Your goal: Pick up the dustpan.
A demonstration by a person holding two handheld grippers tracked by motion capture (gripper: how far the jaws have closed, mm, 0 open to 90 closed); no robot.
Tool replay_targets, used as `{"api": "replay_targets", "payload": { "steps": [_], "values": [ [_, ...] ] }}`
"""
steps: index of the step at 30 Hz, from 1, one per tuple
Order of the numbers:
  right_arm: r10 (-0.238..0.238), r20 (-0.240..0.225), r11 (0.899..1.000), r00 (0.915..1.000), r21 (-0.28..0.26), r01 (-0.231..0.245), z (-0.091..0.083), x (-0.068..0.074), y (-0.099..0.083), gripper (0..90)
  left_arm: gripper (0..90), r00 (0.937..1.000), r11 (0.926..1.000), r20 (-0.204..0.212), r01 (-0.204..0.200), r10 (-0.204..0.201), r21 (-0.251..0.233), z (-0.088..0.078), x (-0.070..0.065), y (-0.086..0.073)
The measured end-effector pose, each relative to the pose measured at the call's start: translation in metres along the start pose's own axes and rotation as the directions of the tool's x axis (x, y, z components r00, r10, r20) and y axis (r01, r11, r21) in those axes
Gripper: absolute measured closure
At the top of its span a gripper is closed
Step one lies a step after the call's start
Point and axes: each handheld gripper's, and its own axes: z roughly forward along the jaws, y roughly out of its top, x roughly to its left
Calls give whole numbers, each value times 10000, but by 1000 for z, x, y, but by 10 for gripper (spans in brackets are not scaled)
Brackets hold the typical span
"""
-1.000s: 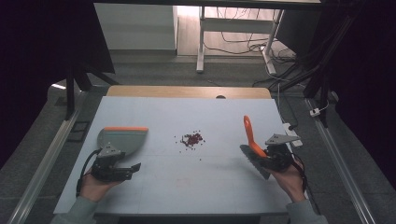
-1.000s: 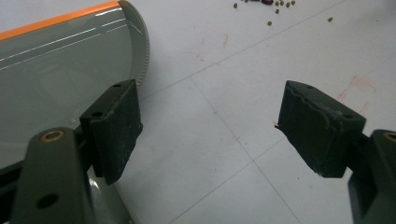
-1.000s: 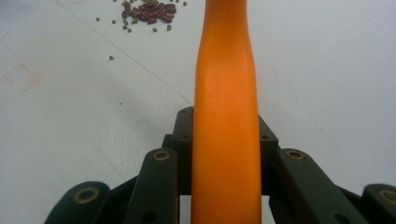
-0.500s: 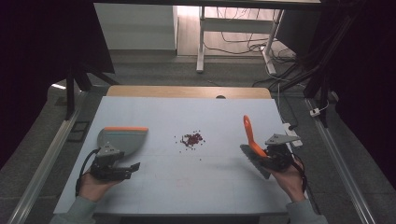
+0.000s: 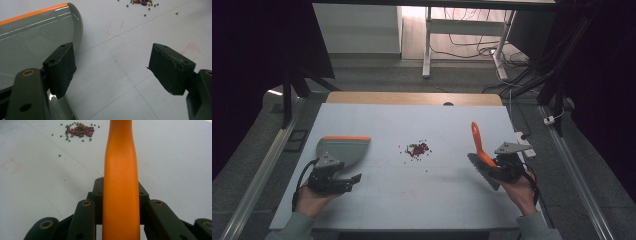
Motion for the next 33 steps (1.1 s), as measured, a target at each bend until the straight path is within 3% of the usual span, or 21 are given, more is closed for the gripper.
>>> {"api": "replay_targets", "payload": {
  "steps": [5,11,17,19,22,24,30,33],
  "values": [
    [17,-79,10000,10000,-74,-17,0,0,1,707,224,9999,9999,-44,165,-165,29,-5,-2,5],
    [67,-143,9999,9999,-149,-69,-1,-5,2,707,225,9968,9975,-594,567,-542,420,-9,2,19],
    [86,-218,9999,9997,-138,-89,0,-7,2,707,224,9950,9942,-657,799,-752,715,-12,3,30],
    [57,-215,9999,9998,-126,-60,2,-6,3,706,224,9916,9929,-921,972,-907,683,-13,5,33],
    [51,-174,9999,9998,-109,-53,2,-5,4,707,222,9878,9900,-959,1289,-1230,581,-15,11,30],
    [54,-145,9999,9999,-94,-55,1,-4,4,707,223,9848,9875,-1168,1380,-1287,760,-15,17,26],
    [43,-18,10000,10000,-38,-43,2,-6,3,706,205,9612,9706,-1888,2215,-2010,943,-22,39,15],
    [33,-11,10000,10000,-49,-33,1,-5,3,706,195,9581,9670,-1923,2344,-2123,1001,-27,44,12]
  ]
}}
